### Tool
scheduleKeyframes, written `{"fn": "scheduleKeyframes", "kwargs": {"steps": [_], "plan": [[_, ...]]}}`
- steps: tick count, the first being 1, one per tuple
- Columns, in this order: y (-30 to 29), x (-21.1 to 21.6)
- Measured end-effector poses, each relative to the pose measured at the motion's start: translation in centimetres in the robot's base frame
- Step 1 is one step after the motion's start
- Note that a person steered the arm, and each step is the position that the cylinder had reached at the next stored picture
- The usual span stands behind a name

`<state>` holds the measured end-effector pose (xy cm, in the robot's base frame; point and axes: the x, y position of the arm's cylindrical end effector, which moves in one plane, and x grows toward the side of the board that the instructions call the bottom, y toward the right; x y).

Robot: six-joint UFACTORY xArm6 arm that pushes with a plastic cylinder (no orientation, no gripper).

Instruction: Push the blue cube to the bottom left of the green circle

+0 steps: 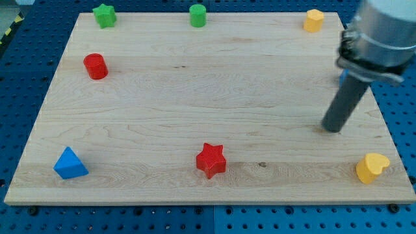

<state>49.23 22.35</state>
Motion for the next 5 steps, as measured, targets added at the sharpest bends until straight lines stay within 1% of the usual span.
{"fn": "scheduleKeyframes", "kwargs": {"steps": [1,2,4,5], "plan": [[6.1,-3.1],[6.7,-3.6],[10.1,-8.3],[10.0,-8.4]]}}
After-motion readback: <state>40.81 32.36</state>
